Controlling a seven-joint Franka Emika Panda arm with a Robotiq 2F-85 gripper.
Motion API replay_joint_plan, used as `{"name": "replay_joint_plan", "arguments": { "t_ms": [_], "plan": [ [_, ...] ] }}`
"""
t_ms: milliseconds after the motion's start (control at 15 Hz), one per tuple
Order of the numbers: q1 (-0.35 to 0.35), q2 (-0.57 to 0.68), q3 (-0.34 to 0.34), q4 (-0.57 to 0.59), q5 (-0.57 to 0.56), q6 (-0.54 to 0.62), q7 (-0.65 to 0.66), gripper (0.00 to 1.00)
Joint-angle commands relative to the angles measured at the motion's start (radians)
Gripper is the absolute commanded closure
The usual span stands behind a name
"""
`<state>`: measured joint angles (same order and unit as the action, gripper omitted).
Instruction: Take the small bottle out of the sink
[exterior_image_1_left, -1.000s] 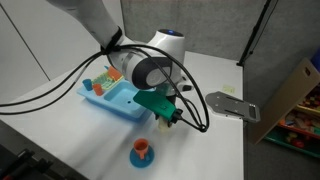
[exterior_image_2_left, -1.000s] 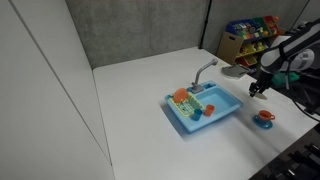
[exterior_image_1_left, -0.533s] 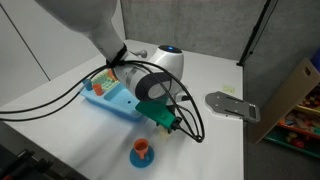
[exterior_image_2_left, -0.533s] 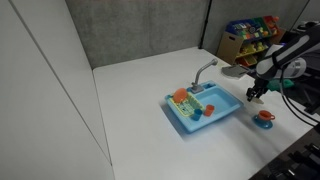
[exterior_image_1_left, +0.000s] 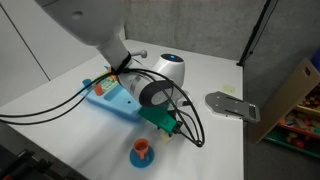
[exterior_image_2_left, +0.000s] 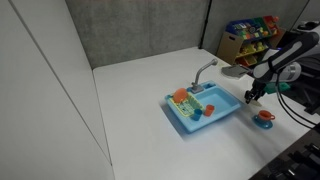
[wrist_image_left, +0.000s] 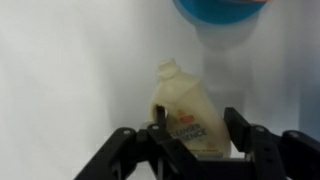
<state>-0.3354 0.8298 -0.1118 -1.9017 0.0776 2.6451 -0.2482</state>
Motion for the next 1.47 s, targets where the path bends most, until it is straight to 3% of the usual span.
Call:
{"name": "replay_joint_plan", "arguments": {
  "t_ms": [0,200,267,333,800,1400],
  "plan": [
    [-0.019,0.030,0.016,0.044,-0.006,-0.005,0.010,0.50],
    [-0.018,0.039,0.016,0.054,-0.008,-0.009,0.011,0.26],
    [-0.018,0.040,0.016,0.055,-0.008,-0.011,0.011,0.08],
    [-0.019,0.038,0.018,0.055,-0.008,-0.013,0.009,0.02],
    [-0.008,-0.022,0.001,0.028,-0.004,-0.063,0.040,0.00],
    [0.066,-0.172,-0.051,-0.046,-0.029,-0.121,0.146,0.00]
  ]
}}
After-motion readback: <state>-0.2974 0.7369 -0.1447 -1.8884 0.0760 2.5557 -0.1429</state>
